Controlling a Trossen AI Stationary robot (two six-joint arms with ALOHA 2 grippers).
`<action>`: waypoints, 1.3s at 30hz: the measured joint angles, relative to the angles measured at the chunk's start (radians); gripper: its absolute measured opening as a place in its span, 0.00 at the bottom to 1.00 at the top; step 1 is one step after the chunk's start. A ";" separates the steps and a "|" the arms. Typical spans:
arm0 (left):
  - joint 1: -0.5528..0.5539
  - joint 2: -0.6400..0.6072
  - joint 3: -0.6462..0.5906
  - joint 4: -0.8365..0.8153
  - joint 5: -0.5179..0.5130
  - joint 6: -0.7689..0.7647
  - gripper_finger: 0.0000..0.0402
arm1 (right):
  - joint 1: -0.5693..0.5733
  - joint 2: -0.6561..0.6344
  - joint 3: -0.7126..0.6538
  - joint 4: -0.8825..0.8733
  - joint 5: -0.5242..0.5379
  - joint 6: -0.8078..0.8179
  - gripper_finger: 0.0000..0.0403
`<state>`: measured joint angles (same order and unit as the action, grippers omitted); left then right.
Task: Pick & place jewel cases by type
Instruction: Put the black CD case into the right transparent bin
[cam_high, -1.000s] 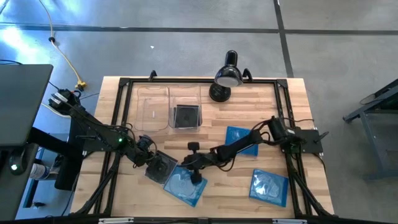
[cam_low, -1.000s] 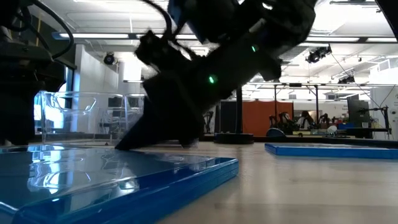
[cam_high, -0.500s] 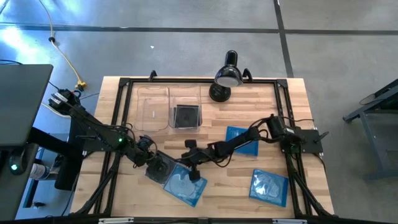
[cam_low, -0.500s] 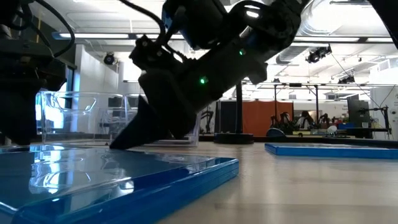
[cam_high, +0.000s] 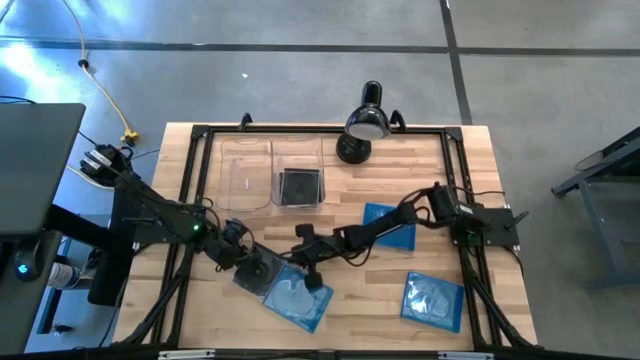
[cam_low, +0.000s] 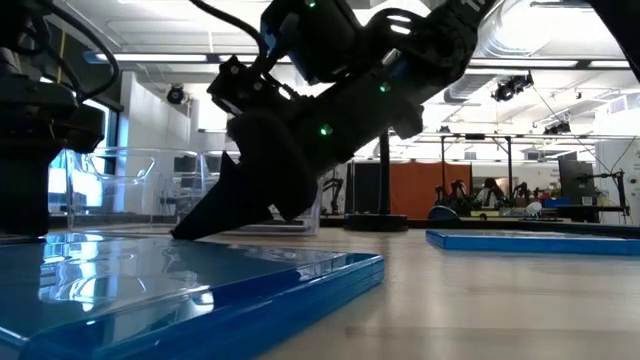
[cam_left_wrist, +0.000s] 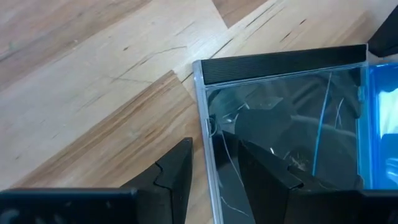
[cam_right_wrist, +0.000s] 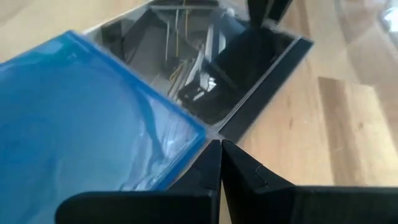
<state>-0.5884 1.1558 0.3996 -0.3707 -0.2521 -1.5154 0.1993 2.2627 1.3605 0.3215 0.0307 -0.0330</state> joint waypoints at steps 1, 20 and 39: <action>0.000 0.005 0.000 0.004 -0.005 0.000 0.32 | -0.004 0.000 0.000 0.004 -0.001 -0.001 0.00; 0.072 0.009 -0.005 0.087 -0.034 0.124 0.32 | -0.024 -0.004 0.000 -0.042 0.016 0.006 0.00; 0.072 0.008 -0.004 0.128 -0.073 0.147 0.32 | -0.004 -0.017 -0.002 -0.120 0.060 0.000 0.00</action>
<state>-0.5163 1.1641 0.3958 -0.2429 -0.3252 -1.3685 0.1955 2.2459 1.3583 0.2014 0.0904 -0.0333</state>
